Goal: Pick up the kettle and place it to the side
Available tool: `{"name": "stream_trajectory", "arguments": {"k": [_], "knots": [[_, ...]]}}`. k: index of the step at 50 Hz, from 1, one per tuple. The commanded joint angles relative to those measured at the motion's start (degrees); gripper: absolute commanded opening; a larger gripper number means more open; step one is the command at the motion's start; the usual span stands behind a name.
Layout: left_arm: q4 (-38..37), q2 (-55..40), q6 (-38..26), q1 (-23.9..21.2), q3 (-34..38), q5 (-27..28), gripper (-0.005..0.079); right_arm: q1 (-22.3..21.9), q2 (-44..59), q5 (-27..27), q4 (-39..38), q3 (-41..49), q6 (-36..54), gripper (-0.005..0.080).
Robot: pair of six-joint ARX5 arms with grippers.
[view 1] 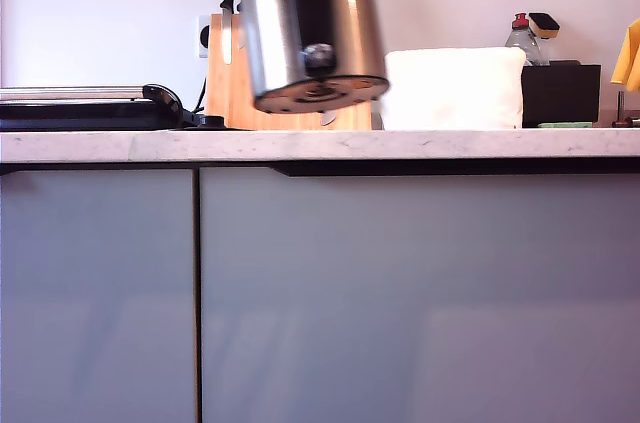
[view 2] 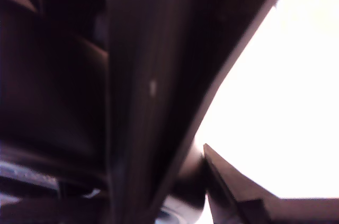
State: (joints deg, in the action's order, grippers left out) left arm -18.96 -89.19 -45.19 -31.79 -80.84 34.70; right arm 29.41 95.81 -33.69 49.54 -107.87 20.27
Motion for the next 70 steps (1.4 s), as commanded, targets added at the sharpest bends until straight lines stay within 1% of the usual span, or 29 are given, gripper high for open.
{"name": "stream_trajectory", "arguments": {"k": [1, 14, 31, 42, 62, 70], "knots": [[3.41, 1.25, -3.30, -0.72, -5.42, -0.79, -0.0021, -2.32, -5.40, 1.31, -2.60, -3.15, 1.86, -0.0010], [0.26, -4.63, -4.44, -3.32, -10.80, -0.96, -0.0021, -6.80, -5.77, 1.29, 4.26, -3.15, 4.42, -0.0010], [0.42, -8.87, -4.83, -5.51, -11.17, -1.01, -0.0021, -11.91, -5.77, 1.16, 10.86, -3.15, 5.38, -0.0011], [-0.02, -9.75, -4.81, -5.88, -11.17, -1.07, -0.0021, -13.07, -5.68, 1.22, 15.76, -3.15, 5.49, -0.0011], [-2.84, -10.73, -4.79, -5.86, -11.17, -1.16, -0.0021, -13.35, -4.90, 1.42, 23.56, -3.15, 5.66, -0.0011], [-3.61, -12.15, -4.79, -5.84, -11.17, -1.36, -0.0021, -13.35, -3.80, 2.80, 25.29, -3.15, 5.42, -0.0011]]}}
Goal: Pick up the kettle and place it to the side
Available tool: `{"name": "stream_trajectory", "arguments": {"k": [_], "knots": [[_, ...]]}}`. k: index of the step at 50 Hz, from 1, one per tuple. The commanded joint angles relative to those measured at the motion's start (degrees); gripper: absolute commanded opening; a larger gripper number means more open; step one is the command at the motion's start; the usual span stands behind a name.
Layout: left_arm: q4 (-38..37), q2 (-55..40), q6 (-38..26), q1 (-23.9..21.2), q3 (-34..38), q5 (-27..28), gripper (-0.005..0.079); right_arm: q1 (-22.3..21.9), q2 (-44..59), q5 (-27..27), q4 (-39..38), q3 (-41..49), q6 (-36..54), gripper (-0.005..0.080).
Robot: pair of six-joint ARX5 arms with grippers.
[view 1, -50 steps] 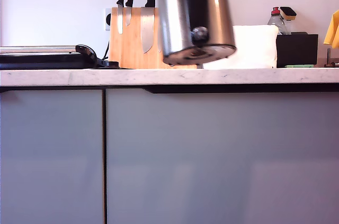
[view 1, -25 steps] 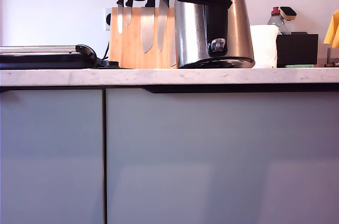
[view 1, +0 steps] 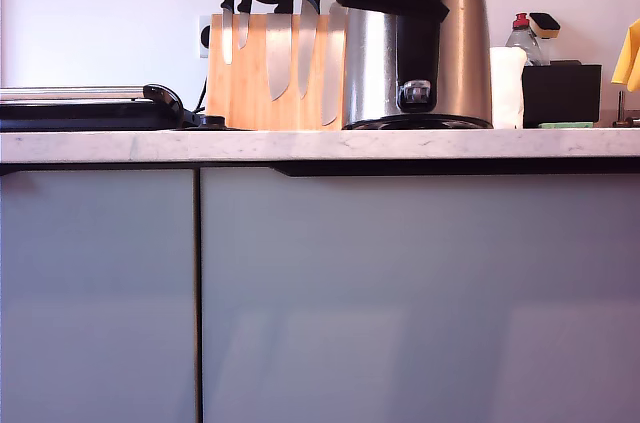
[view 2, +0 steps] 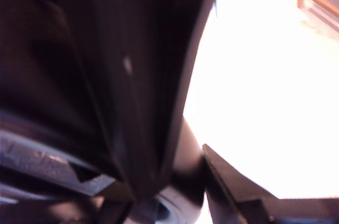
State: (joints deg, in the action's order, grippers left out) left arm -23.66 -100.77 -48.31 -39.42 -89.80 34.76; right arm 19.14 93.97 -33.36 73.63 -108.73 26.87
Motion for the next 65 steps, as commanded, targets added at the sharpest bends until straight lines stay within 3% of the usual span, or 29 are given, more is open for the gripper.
{"name": "stream_trajectory", "arguments": {"k": [1, 14, 22, 27, 36, 44, 65], "knots": [[1.20, -0.79, -1.64, 1.79, -2.21, -1.40, -0.0021, -3.06, -1.81, 2.47, 1.20, -2.29, -1.18, -0.0011], [3.52, -0.96, -1.62, 2.40, -2.21, -2.93, -0.0021, -3.08, -0.81, 4.00, -2.60, -2.29, -1.18, -0.0009], [4.57, -0.96, -1.01, 3.50, -2.21, -2.89, -0.0002, -3.06, -0.81, 5.49, -3.43, -2.29, -1.46, 0.0039], [4.44, -0.96, -1.01, 3.76, -2.21, -2.91, 0.0074, -3.06, -0.81, 5.49, -2.91, -2.29, -1.60, 0.0103], [4.92, -0.96, -0.98, 3.82, -2.21, -2.91, 0.0285, -3.04, -0.81, 5.49, -2.10, -2.29, -1.60, 0.0254], [5.62, -0.96, -0.48, 3.85, -2.21, -3.23, 0.0334, -3.02, -0.81, 5.49, -1.99, -2.29, -1.86, 0.0361], [3.85, -0.42, 1.86, 3.89, -2.21, -5.57, 0.0360, -3.02, -0.83, 5.46, 2.16, -2.29, -3.19, 0.0373]]}}
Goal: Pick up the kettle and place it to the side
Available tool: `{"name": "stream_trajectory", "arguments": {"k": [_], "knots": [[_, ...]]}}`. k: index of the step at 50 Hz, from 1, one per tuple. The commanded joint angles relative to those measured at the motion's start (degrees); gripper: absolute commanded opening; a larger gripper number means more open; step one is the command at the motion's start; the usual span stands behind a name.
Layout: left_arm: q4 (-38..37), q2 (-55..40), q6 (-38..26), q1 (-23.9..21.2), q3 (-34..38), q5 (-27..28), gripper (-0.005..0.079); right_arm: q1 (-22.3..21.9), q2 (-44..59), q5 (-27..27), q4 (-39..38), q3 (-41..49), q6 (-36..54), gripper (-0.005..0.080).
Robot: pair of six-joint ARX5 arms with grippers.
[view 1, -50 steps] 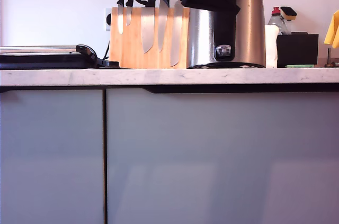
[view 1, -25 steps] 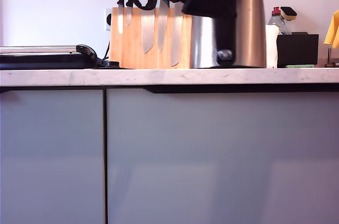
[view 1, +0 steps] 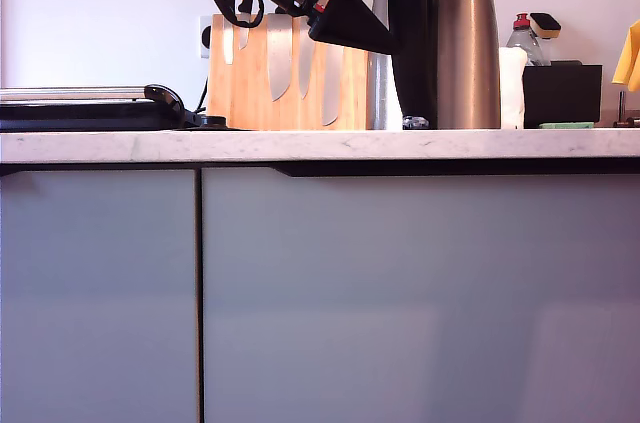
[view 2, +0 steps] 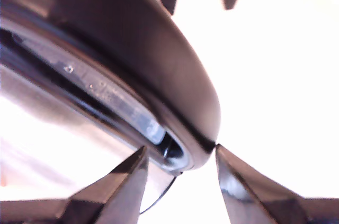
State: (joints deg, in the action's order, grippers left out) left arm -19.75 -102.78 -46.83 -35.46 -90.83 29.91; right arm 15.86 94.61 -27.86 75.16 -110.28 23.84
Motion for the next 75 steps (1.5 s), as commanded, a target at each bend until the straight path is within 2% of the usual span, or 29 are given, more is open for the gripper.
{"name": "stream_trajectory", "arguments": {"k": [1, 11, 15, 19, 22, 25, 27, 29, 44, 51, 59, 67, 75], "knots": [[-0.44, 1.64, 0.37, 0.00, -1.20, -1.05, 0.0360, 0.26, -1.46, -0.04, 1.07, -0.74, -0.15, 0.0372], [-5.25, 3.61, 0.37, 1.49, -1.20, -2.23, 0.0360, 0.26, -1.90, -0.07, 2.36, -0.76, -0.15, 0.0363], [-7.41, 4.92, 0.39, 2.27, -1.25, -3.10, 0.0359, 0.26, -2.21, -0.04, 2.34, -0.76, -0.28, 0.0313], [-9.94, 6.43, 0.39, 3.23, -1.25, -4.22, 0.0352, 0.26, -2.40, -0.04, 2.36, -0.76, -0.52, 0.0228], [-11.93, 7.82, 0.81, 3.96, -1.25, -5.22, 0.0281, 0.24, -2.51, -0.07, 2.34, -0.79, -0.52, 0.0108], [-14.40, 9.57, 2.25, 4.68, -1.25, -6.16, 0.0101, 0.22, -2.54, -0.07, 2.29, -0.83, -0.59, -0.0023], [-16.15, 10.75, 3.08, 5.14, -1.25, -6.56, -0.0039, 0.22, -2.54, -0.11, 2.21, -0.83, -1.27, -0.0005], [-17.53, 11.89, 4.68, 5.60, -1.25, -6.67, -0.0006, 0.22, -2.54, -0.11, 1.90, -0.83, -2.16, -0.0005], [-20.50, 17.84, 21.09, 9.18, -1.25, -6.40, -0.0018, -0.22, -2.54, 1.38, -2.51, -0.83, -8.98, -0.0005], [-21.75, 18.16, 24.41, 11.69, -1.25, -6.38, -0.0018, -0.39, -2.80, 6.71, -4.13, -0.81, -9.53, -0.0005], [-23.50, 18.16, 25.88, 14.01, -1.22, -6.38, -0.0018, -0.35, -3.08, 9.68, -6.99, -0.81, -10.47, -0.0005], [-23.39, 18.67, 26.29, 16.44, -1.22, -6.14, -0.0018, -0.11, -5.05, 16.79, -9.27, -0.72, -10.60, -0.0005], [-22.64, 19.71, 26.93, 19.19, -1.22, -4.57, -0.0018, -0.13, -9.46, 19.34, -11.28, -0.26, -11.96, -0.0005]]}}
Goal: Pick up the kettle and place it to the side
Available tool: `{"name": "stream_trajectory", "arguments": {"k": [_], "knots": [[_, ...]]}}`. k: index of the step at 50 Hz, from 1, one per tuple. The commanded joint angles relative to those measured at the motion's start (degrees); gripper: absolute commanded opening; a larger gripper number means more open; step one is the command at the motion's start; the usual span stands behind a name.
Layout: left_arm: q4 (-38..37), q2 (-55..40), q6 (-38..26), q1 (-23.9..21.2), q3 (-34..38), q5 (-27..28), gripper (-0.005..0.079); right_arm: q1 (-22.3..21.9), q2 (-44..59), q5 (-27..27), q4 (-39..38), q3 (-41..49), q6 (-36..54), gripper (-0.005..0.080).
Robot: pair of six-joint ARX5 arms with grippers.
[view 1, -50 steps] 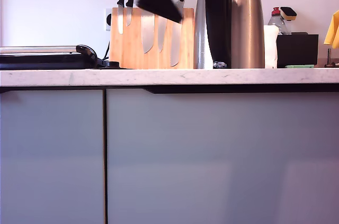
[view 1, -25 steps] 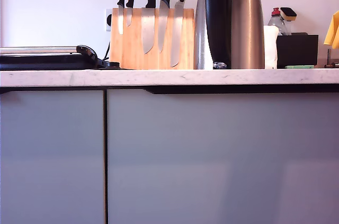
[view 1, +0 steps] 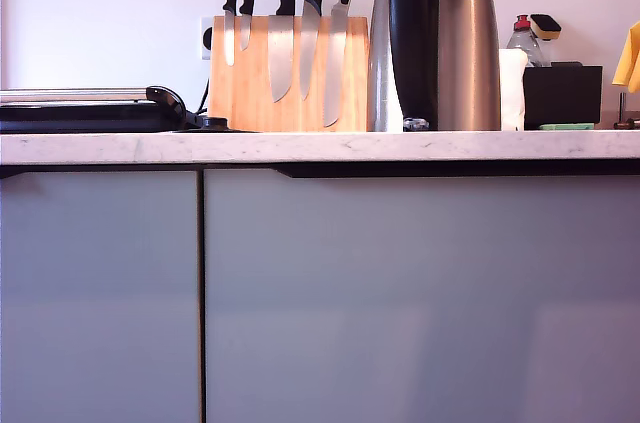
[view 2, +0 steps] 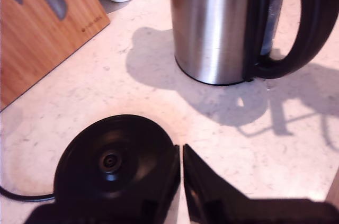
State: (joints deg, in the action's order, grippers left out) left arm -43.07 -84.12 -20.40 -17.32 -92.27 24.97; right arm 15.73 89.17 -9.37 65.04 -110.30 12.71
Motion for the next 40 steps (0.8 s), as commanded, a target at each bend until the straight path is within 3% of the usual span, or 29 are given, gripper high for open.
{"name": "stream_trajectory", "arguments": {"k": [1, 18, 40], "knots": [[0.68, 1.22, 0.50, 1.40, 0.22, 0.57, -0.0018, 0.00, -4.63, 1.40, -1.44, -0.04, -0.96, -0.0005], [2.27, 8.09, 1.62, 5.84, 3.74, 1.44, -0.0018, 0.00, -18.14, 6.56, -7.65, 10.32, -2.51, -0.0005], [14.43, 22.05, 8.66, 7.85, 22.08, -3.52, -0.0018, 0.00, -35.50, 11.23, -23.47, 33.86, -3.98, -0.0005]]}}
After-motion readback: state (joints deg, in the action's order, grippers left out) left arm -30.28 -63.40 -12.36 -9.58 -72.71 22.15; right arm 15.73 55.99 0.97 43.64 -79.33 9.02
